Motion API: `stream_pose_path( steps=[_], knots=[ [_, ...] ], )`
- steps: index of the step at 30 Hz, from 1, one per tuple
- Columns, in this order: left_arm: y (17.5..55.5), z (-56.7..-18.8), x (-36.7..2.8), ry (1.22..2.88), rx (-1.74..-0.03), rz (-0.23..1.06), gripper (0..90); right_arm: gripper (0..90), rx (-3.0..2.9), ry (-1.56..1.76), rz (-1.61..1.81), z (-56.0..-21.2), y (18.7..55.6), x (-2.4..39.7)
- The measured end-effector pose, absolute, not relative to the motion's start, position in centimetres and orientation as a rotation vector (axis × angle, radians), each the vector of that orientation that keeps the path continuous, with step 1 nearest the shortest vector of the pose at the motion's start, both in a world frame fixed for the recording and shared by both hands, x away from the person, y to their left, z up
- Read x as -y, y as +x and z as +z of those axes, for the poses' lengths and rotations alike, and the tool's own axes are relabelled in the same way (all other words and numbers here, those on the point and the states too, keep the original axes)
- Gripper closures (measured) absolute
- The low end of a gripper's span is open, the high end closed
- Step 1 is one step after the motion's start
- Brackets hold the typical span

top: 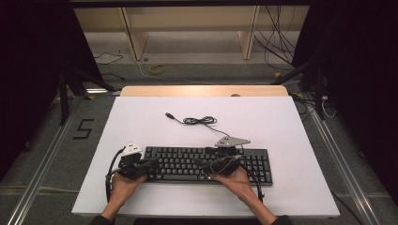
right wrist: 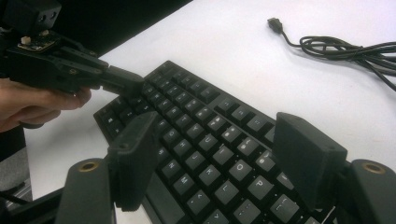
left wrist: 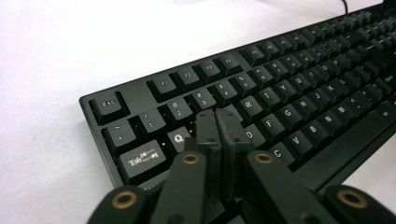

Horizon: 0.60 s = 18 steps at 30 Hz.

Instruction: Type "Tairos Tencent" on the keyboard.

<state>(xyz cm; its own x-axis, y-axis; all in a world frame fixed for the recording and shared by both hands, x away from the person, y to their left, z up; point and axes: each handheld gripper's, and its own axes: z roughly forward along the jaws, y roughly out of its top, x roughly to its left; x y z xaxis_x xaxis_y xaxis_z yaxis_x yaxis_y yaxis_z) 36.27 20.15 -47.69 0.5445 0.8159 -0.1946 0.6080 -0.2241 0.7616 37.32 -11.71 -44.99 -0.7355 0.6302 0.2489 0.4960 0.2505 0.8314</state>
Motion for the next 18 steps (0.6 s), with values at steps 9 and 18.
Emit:
stream_pose_path(
  steps=[9, 18],
  knots=[
    [36.43, -48.04, -20.0, 1.97, -1.172, 0.294, 89.0, 32.5, -2.378, 1.07, 1.495, -45.02, 37.2, 11.56],
    [36.47, -48.12, -19.96, 1.987, -1.179, 0.283, 89.1, 32.5, -2.379, 1.069, 1.494, -45.03, 37.17, 11.55]
  ],
)
